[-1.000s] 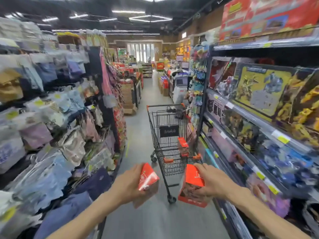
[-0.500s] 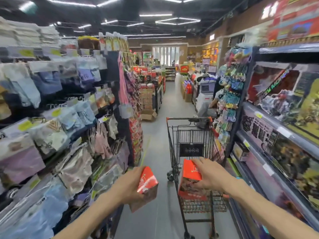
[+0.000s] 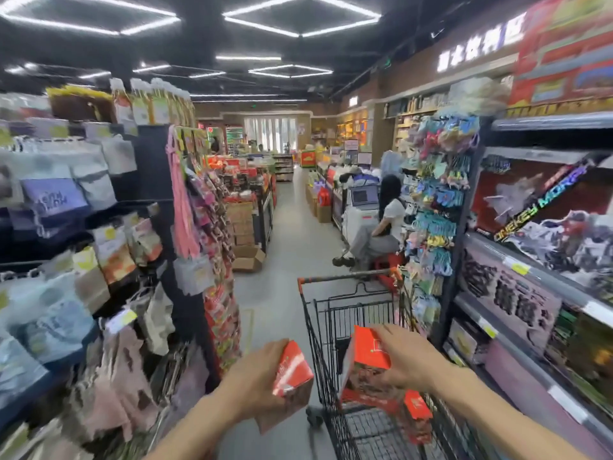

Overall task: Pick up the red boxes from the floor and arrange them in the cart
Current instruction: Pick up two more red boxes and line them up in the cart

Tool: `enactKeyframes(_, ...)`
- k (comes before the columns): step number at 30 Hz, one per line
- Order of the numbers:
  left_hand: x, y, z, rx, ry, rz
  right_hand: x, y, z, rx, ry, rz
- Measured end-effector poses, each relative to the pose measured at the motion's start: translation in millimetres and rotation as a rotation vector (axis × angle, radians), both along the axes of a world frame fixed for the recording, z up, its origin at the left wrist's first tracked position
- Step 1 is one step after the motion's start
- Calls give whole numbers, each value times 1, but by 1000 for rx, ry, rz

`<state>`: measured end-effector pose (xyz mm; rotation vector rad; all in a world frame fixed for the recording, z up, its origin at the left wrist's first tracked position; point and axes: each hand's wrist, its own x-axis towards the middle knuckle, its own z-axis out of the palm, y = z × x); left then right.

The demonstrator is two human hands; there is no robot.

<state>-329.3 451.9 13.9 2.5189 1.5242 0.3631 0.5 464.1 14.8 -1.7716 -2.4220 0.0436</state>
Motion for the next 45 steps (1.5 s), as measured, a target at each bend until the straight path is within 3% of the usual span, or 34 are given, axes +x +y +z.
enactKeyframes(14, 129, 311, -11, -9, 104, -391, 102, 197, -34, -34, 19, -363)
enactKeyframes(22, 242, 437, -19, -7, 164, -676, 170, 245, -49, -64, 1, -658)
enactKeyframes(31, 373, 494, -64, -79, 131, -1069, 207, 218, -85, -80, 21, -1082)
enactKeyframes(39, 453, 489, -130, -41, 199, -1418, 168, 174, -124, -184, 116, -1467)
enactKeyframes(45, 480, 460, -201, -55, 231, -1638, 135, 142, -173, -294, 180, -1630)
